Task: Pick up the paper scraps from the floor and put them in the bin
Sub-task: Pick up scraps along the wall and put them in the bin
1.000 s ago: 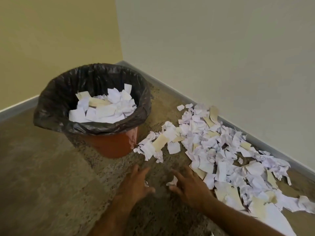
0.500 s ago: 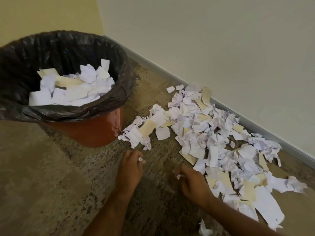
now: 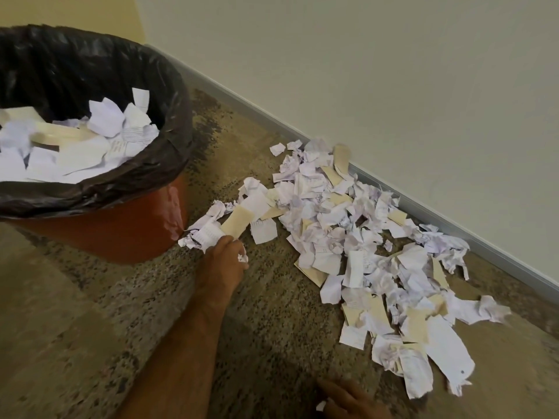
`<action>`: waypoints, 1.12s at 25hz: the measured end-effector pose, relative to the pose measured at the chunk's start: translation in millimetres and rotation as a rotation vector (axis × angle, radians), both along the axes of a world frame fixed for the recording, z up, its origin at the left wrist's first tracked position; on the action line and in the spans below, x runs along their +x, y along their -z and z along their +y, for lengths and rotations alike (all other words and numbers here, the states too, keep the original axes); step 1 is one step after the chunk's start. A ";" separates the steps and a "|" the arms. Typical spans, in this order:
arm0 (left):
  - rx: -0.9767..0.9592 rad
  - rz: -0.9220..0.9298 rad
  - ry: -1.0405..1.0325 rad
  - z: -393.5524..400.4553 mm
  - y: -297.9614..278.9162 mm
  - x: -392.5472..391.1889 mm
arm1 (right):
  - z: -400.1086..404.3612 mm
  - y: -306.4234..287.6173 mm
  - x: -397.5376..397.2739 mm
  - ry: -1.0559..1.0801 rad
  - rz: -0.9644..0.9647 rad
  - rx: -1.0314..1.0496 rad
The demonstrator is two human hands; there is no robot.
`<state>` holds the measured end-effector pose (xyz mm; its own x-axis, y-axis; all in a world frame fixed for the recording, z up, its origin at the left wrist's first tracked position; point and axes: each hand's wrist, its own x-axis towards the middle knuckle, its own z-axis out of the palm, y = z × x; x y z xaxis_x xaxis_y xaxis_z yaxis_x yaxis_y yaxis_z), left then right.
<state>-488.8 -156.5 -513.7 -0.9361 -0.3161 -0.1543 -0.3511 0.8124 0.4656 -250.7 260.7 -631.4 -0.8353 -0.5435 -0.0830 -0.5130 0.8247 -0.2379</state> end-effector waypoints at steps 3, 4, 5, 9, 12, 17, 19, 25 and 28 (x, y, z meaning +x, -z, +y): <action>-0.042 0.014 -0.003 0.7 0.2 -0.7 | -56.5 10.5 11.8 -0.050 0.085 -0.008; -0.044 0.024 0.001 0.8 0.9 0.9 | -78.9 14.4 21.7 -0.064 0.073 -0.024; -0.026 0.027 0.004 0.5 2.1 3.7 | -100.0 17.1 34.8 -0.105 0.076 -0.033; 0.116 0.055 -0.005 -7.6 -0.3 27.4 | -96.1 -75.4 -72.9 -0.121 0.047 0.185; 0.208 0.142 -0.027 -15.5 -22.7 43.7 | -125.4 -144.4 -129.4 0.238 -0.238 -0.171; 0.259 0.389 0.045 -27.8 -105.3 50.5 | -180.8 -252.7 -183.9 0.344 -0.339 -0.631; 0.217 0.551 0.097 -35.4 -151.6 53.0 | -213.3 -312.9 -212.8 0.265 -0.275 -0.753; 0.086 0.868 -0.048 -103.3 -295.8 56.4 | -338.7 -471.0 -281.3 -0.026 -0.142 -0.907; -0.024 0.727 -0.242 -163.1 -322.5 46.0 | -412.8 -495.7 -308.3 -0.205 -0.040 -0.787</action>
